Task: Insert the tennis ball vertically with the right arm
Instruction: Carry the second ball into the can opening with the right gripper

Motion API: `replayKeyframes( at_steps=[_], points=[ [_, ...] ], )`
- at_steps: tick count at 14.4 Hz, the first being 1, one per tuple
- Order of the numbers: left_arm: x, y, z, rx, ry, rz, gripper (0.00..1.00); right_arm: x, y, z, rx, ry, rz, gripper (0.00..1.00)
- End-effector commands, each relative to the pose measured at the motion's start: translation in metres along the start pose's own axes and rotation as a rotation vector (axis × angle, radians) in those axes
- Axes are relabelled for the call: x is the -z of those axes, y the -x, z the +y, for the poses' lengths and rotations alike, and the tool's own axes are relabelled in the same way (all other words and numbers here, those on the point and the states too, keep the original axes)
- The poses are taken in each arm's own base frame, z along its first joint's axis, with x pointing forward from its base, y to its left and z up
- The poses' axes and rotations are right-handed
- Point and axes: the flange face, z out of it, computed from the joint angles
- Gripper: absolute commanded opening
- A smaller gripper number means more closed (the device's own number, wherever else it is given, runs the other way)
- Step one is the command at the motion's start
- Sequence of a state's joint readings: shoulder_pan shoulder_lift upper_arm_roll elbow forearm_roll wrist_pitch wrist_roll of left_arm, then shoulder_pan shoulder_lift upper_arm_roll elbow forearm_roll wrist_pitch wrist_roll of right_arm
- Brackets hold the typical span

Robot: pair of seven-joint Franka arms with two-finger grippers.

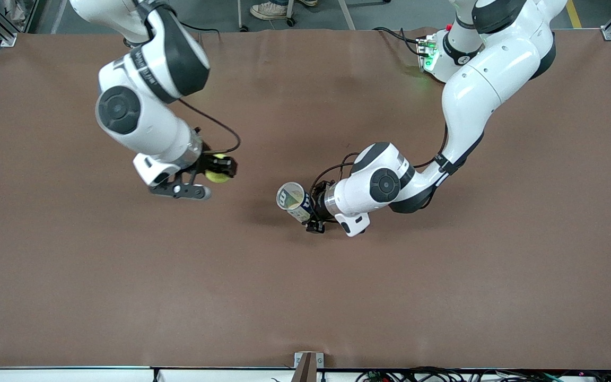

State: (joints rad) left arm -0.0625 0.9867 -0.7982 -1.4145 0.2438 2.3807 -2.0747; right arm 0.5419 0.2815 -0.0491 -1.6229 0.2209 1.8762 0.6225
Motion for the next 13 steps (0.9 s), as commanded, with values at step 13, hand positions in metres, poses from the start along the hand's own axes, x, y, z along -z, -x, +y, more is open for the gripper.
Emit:
replayKeyframes(
  at_steps=[13],
  points=[
    [0.002,0.003,0.003,-0.006,0.007,-0.019,0.73,-0.053,-0.028,-0.109,-0.169,-0.141,0.146,0.36]
  ],
)
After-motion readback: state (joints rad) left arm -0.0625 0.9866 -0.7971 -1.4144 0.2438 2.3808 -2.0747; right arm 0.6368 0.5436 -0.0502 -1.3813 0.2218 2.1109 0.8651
